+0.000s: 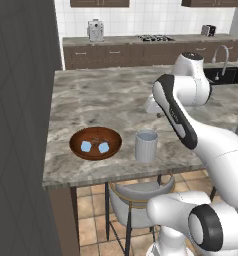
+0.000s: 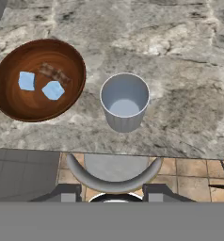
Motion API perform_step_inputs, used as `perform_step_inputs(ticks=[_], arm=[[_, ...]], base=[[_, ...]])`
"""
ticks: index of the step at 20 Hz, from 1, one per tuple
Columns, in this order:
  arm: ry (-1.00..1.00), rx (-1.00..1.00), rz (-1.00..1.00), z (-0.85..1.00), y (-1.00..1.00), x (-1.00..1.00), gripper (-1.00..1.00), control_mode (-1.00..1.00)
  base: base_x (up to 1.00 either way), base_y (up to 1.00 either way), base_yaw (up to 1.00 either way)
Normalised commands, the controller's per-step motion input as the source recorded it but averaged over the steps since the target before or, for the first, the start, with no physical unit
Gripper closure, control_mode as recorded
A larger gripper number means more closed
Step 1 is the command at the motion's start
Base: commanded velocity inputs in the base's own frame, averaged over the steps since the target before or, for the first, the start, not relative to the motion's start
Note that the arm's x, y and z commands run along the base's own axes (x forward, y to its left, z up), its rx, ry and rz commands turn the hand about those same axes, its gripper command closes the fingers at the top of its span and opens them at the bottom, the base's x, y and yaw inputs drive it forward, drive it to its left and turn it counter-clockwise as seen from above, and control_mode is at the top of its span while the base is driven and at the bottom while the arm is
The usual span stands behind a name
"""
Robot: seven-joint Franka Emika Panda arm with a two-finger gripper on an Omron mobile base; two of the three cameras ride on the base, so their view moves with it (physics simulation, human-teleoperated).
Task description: There are four ice cubes in the ice bowl. Place two ice cubes in each glass of water.
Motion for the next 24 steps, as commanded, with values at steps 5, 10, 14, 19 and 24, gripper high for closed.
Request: perform_step_inputs(ticks=[5,10,14,19,24], arm=[[-0.01,-0.02,0.01,-0.06,0.24,-0.01,-1.0,-1.0],[0.0,-0.04,0.01,-0.13,0.45,-0.03,-1.0,-1.0],[0.0,-0.11,0.02,-0.18,0.55,0.0,-1.0,-1.0],[0.0,-0.15,0.04,-0.22,0.49,0.0,-1.0,-1.0],[0.07,-0.1,0.08,-0.4,0.3,0.0,-1.0,-1.0]], base=[[0.0,0.0,0.0],[0.0,0.0,0.0],[0.0,0.0,0.0],[0.0,0.0,0.0],[0.0,0.0,0.0]])
